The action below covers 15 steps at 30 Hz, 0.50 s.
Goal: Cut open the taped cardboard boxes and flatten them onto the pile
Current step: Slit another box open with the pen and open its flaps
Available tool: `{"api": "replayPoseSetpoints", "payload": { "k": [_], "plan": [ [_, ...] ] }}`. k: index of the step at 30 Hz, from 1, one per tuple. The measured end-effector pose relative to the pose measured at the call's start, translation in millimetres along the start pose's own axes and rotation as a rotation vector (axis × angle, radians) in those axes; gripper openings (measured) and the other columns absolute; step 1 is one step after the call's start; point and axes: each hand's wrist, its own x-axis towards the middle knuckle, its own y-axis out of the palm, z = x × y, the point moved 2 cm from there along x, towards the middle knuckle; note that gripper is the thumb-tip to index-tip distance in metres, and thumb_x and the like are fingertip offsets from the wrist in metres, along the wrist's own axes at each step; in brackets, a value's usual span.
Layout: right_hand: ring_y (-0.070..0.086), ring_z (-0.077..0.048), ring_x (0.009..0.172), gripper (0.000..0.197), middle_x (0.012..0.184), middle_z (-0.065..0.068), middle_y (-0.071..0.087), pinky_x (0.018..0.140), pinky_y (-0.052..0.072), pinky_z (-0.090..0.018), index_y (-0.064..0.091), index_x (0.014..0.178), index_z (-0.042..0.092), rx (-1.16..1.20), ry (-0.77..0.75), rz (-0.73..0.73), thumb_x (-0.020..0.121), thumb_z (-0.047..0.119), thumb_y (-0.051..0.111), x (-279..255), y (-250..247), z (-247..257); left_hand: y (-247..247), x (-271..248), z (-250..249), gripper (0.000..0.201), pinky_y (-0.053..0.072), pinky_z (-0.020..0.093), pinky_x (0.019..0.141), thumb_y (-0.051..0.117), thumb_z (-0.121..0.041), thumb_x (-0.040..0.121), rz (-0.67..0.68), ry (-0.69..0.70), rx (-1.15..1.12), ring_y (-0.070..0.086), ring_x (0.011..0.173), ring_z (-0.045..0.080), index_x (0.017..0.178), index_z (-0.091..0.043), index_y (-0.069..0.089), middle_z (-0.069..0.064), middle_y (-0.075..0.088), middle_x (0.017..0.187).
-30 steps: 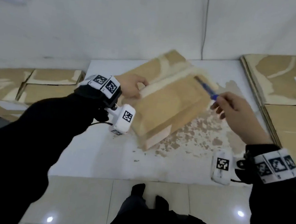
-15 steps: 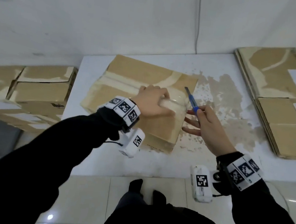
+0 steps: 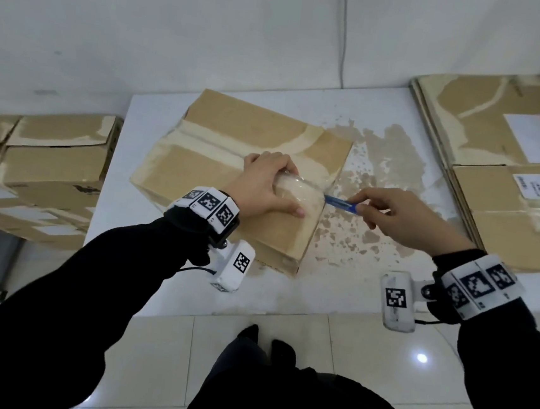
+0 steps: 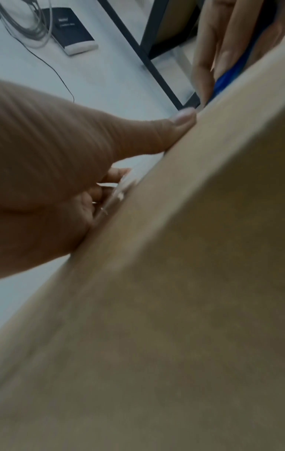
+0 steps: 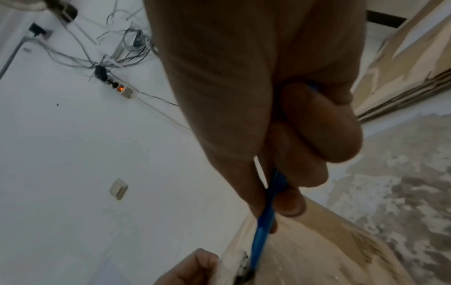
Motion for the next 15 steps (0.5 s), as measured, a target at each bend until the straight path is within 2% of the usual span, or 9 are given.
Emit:
{"api": "replayPoseSetpoints", "payload": {
  "k": [2,3,5,6,8,11,13,15],
  "plan": [
    [0.045,-0.005,0.045,0.018,0.064,0.004,0.061,0.047,0.038,-0.019,0.064,0.106,0.024,0.026,-0.002,0.027,0.097,0.024,0.048,-0.4,-2.6,-0.6,-1.0,0.7,0.3,0.064,0.020,0.021,0.090,0.089,-0.041,0.056,-0.026,0.022,-0.013,0.031,0.087,0.001,0.104,-0.016,0.055,-0.023,0.040,0.088],
    [0.044,-0.003,0.042,0.018,0.063,0.004,0.060,0.045,0.037,-0.016,0.064,0.105,0.024,0.050,-0.009,0.085,0.097,0.023,0.048,-3.6,-2.5,0.1,-1.9,0.9,0.7,0.065,0.020,0.022,0.090,0.089,-0.041,0.056,-0.038,0.025,-0.018,0.031,0.087,0.001,0.105,-0.016,0.055,-0.022,0.040,0.089],
    [0.041,-0.006,0.041,0.019,0.061,0.003,0.058,0.043,0.034,-0.017,0.065,0.104,0.025,0.102,-0.015,0.242,0.098,0.022,0.048,-14.9,-1.3,0.3,-6.1,1.2,-0.5,0.063,0.022,0.025,0.094,0.088,-0.040,0.059,-0.059,0.019,-0.026,0.031,0.094,0.006,0.107,-0.016,0.054,-0.016,0.044,0.092],
    [0.040,-0.008,0.042,0.019,0.061,0.003,0.058,0.043,0.034,-0.019,0.065,0.105,0.025,0.127,0.000,0.260,0.098,0.022,0.048,-22.0,-2.0,-2.4,-7.9,2.2,-1.0,0.062,0.022,0.027,0.096,0.087,-0.040,0.061,-0.051,0.019,-0.014,0.031,0.096,0.008,0.107,-0.016,0.053,-0.014,0.045,0.094],
    [0.041,-0.009,0.043,0.019,0.064,0.002,0.061,0.043,0.035,-0.022,0.064,0.107,0.024,0.171,0.058,0.122,0.097,0.021,0.048,-32.1,-9.9,-11.6,-9.7,5.3,-1.8,0.061,0.021,0.031,0.099,0.083,-0.049,0.064,0.038,0.014,0.063,0.037,0.099,0.011,0.107,-0.019,0.051,-0.012,0.047,0.095],
    [0.046,-0.010,0.047,0.019,0.076,0.000,0.067,0.047,0.040,-0.025,0.062,0.110,0.025,0.231,0.089,-0.164,0.096,0.020,0.049,-37.6,-19.9,-18.5,-10.3,9.3,-7.7,0.067,0.018,0.039,0.103,0.069,-0.068,0.067,0.215,-0.023,0.352,0.049,0.101,0.016,0.111,-0.021,0.047,-0.006,0.056,0.097],
    [0.051,-0.014,0.054,0.020,0.081,0.003,0.068,0.053,0.044,-0.026,0.060,0.111,0.029,0.207,0.014,-0.208,0.095,0.021,0.051,-34.8,-16.2,-12.7,-11.6,12.3,-15.8,0.074,0.021,0.041,0.103,0.067,-0.068,0.069,0.232,-0.042,0.442,0.054,0.097,0.019,0.119,-0.019,0.043,-0.005,0.060,0.090],
    [0.050,-0.011,0.056,0.020,0.084,0.006,0.067,0.054,0.041,-0.018,0.060,0.110,0.033,0.143,-0.047,-0.176,0.094,0.021,0.053,-28.6,-6.4,-8.3,-12.0,11.4,-25.2,0.075,0.028,0.040,0.099,0.069,-0.057,0.076,0.198,-0.094,0.372,0.055,0.094,0.022,0.129,-0.017,0.034,-0.006,0.061,0.084]
  ]
}}
